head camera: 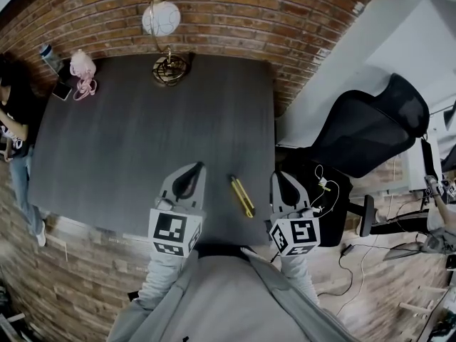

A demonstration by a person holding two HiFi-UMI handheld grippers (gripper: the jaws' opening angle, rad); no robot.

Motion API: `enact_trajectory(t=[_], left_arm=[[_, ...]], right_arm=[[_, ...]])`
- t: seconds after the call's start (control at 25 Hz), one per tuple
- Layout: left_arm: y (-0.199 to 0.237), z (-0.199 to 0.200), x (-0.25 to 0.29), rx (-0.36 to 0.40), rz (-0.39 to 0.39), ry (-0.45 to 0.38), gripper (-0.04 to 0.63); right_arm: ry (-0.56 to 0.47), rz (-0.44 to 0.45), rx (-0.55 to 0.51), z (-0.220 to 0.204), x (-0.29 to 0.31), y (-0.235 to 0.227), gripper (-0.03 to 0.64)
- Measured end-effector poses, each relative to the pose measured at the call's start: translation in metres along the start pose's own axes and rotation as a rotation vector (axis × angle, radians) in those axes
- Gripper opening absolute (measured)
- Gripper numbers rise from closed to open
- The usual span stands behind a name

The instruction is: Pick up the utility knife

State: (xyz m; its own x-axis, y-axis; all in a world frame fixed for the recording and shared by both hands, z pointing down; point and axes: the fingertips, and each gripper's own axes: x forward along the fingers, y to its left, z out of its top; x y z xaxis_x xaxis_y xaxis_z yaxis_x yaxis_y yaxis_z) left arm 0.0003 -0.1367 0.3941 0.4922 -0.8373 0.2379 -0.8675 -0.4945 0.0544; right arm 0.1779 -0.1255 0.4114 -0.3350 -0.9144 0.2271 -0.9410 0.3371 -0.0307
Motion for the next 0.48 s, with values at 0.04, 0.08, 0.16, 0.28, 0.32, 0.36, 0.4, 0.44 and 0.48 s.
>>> enact_trajectory(t=[0.04, 0.08, 0.16, 0.28, 0.32, 0.36, 0.4, 0.44, 0.48], left_arm=[[0.000, -0.001, 0.002, 0.000, -0.003, 0.003, 0.018], [-0.001, -0.001, 0.003, -0.001, -0.006, 0.005, 0.018], [-0.001, -0.003, 0.004, -0.002, -0.009, 0.008, 0.018], [-0.002, -0.005, 0.006, -0.004, -0.012, 0.013, 0.018], [-0.003, -0.006, 0.007, -0.005, -0.015, 0.015, 0.018], [-0.004, -0.007, 0.008, -0.007, -0.018, 0.019, 0.018], [-0.004, -0.008, 0.009, -0.009, -0.021, 0.023, 0.018], [-0.004, -0.010, 0.009, -0.010, -0.023, 0.029, 0.018], [-0.004, -0.013, 0.010, -0.011, -0.025, 0.034, 0.018]], right_arm=[[0.002, 0.002, 0.000, -0.001, 0.001, 0.000, 0.018], [0.004, 0.003, 0.000, -0.003, 0.002, 0.000, 0.018], [0.014, 0.008, 0.002, -0.007, 0.004, 0.001, 0.018], [0.036, 0.024, 0.012, -0.015, 0.007, 0.002, 0.018], [0.043, 0.029, 0.012, -0.018, 0.008, 0.002, 0.018], [0.051, 0.034, 0.010, -0.020, 0.010, 0.002, 0.018], [0.060, 0.040, 0.008, -0.023, 0.011, 0.003, 0.018], [0.069, 0.047, 0.006, -0.026, 0.013, 0.005, 0.018], [0.078, 0.056, 0.004, -0.029, 0.015, 0.006, 0.018]])
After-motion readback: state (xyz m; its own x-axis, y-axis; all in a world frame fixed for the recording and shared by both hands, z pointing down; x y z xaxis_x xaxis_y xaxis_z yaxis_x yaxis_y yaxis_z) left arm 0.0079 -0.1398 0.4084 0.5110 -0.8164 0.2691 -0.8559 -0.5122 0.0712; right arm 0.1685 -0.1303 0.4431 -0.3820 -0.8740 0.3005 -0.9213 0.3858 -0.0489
